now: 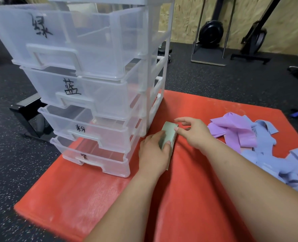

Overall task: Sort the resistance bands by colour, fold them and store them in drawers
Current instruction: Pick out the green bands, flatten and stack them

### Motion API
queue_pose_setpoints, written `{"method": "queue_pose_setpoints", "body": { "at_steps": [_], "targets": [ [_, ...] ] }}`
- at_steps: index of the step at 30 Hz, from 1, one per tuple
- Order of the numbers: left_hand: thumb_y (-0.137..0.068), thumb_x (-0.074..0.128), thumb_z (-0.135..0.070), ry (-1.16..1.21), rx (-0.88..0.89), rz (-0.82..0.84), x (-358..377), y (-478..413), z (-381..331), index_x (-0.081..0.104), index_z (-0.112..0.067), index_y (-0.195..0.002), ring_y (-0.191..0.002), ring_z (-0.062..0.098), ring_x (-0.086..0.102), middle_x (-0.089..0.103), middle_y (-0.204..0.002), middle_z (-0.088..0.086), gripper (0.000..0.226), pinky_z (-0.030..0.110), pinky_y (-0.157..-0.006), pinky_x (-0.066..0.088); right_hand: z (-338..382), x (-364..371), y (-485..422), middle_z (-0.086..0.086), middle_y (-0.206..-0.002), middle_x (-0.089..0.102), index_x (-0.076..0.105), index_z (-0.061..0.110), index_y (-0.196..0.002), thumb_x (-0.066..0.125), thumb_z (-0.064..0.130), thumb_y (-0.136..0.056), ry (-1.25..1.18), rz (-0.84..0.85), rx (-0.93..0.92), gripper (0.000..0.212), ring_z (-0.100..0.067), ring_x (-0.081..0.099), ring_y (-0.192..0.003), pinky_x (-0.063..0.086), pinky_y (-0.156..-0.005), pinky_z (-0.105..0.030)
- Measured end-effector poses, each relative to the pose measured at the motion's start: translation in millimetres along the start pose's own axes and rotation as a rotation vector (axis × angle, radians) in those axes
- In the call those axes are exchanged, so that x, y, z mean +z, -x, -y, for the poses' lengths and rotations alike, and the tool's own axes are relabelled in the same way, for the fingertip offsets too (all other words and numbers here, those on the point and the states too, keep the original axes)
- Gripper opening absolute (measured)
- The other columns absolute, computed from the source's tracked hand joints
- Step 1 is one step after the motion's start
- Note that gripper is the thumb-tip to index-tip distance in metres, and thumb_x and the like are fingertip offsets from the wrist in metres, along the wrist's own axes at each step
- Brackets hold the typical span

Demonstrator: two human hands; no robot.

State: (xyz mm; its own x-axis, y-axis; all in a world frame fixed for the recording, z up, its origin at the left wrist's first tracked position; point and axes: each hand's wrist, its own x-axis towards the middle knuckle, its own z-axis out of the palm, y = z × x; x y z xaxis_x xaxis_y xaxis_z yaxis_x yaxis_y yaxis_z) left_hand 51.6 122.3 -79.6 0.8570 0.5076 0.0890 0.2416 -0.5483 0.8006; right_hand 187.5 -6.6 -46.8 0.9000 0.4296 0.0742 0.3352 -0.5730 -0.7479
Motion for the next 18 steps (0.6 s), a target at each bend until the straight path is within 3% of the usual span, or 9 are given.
{"method": "queue_pose_setpoints", "body": {
  "at_steps": [3, 7, 11, 15, 18],
  "targets": [
    [-0.093, 0.056, -0.047, -0.036, 0.042, 0.016, -3.1, 6.2, -6.2, 0.060, -0.030, -0.142, -0.132, 0.026, 0.054, 0.063, -0.143, -0.001, 0.052, 0.041, -0.112, 0.043, 4.2, -11.1, 18.3, 0.014, -0.108, 0.065, 0.073, 0.035, -0.125, 0.078, 0.031, -0.092, 0.040, -0.007, 0.005, 0.034, -0.010, 0.063, -0.106, 0.047, -0.089, -0.028],
    [-0.097, 0.066, -0.037, -0.026, 0.082, 0.070, -9.9, 19.0, -8.2, 0.055, -0.029, -0.149, -0.136, 0.023, 0.052, 0.055, -0.149, 0.002, 0.053, 0.032, -0.112, 0.040, 3.2, -29.6, 55.2, 0.007, -0.124, 0.067, 0.068, 0.045, -0.126, 0.075, 0.041, -0.092, 0.105, -0.005, 0.041, 0.036, -0.012, 0.064, -0.110, 0.051, -0.100, -0.038],
    [-0.098, 0.068, -0.034, -0.041, 0.131, 0.142, -16.6, 34.1, -5.1, 0.051, -0.025, -0.154, -0.144, 0.018, 0.047, 0.043, -0.160, 0.001, 0.059, 0.017, -0.111, 0.029, 2.7, -44.2, 93.0, 0.008, -0.117, 0.069, 0.069, 0.037, -0.130, 0.073, 0.038, -0.094, 0.125, -0.011, 0.053, 0.035, -0.009, 0.063, -0.107, 0.046, -0.091, -0.028],
    [-0.099, 0.069, -0.032, 0.004, 0.116, 0.137, -21.8, 43.2, -3.3, 0.048, -0.021, -0.157, -0.145, 0.018, 0.047, 0.045, -0.161, 0.004, 0.063, 0.014, -0.110, 0.026, 2.7, -46.7, 117.3, 0.013, -0.114, 0.067, 0.070, 0.029, -0.129, 0.073, 0.032, -0.095, 0.159, -0.029, 0.029, 0.034, -0.001, 0.059, -0.099, 0.035, -0.082, -0.014],
    [-0.100, 0.068, -0.037, 0.052, 0.096, 0.135, -23.3, 45.7, -3.9, 0.044, -0.022, -0.159, -0.145, 0.017, 0.047, 0.046, -0.160, 0.002, 0.065, 0.019, -0.113, 0.029, -0.7, -37.4, 122.4, 0.002, -0.122, 0.068, 0.068, 0.030, -0.134, 0.072, 0.035, -0.095, 0.149, -0.037, 0.012, 0.039, -0.012, 0.062, -0.117, 0.045, -0.104, -0.028]
  ]
}}
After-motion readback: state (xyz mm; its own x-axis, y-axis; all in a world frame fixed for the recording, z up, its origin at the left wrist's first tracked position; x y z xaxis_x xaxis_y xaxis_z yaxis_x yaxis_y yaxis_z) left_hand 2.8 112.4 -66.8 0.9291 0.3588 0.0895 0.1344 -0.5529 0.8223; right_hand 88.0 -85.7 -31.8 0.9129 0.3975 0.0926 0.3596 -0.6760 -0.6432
